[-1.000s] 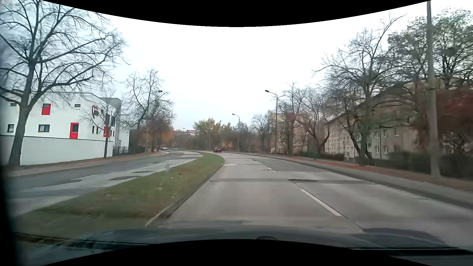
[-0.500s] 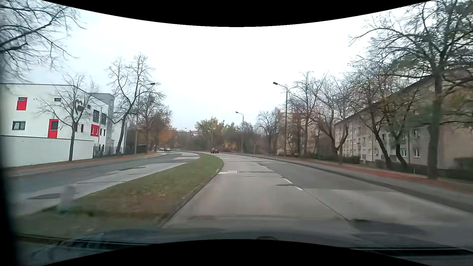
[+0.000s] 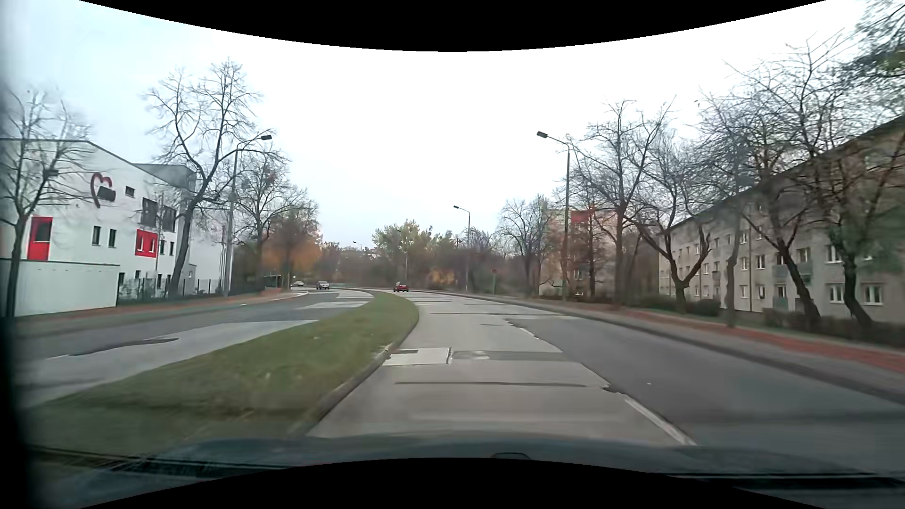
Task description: Follow the waypoints while adhering to traffic rules and regulations
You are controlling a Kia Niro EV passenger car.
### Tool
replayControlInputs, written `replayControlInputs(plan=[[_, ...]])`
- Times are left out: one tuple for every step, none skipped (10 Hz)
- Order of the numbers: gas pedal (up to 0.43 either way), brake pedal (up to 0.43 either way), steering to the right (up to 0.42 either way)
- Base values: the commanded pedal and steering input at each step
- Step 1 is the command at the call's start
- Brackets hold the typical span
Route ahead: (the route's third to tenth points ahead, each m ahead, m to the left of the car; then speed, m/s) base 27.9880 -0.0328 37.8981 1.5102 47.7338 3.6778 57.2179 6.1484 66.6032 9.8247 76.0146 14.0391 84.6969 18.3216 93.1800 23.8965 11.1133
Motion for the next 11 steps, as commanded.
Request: replayControlInputs(plan=[[0.130,0.000,-0.012],[0.138,0.000,-0.012],[0.138,0.000,-0.013],[0.150,0.000,-0.018],[0.150,0.000,-0.019],[0.150,0.000,-0.021],[0.150,0.000,-0.023],[0.150,0.000,-0.023],[0.150,0.000,-0.025],[0.150,0.000,-0.025],[0.150,0.000,-0.028]])
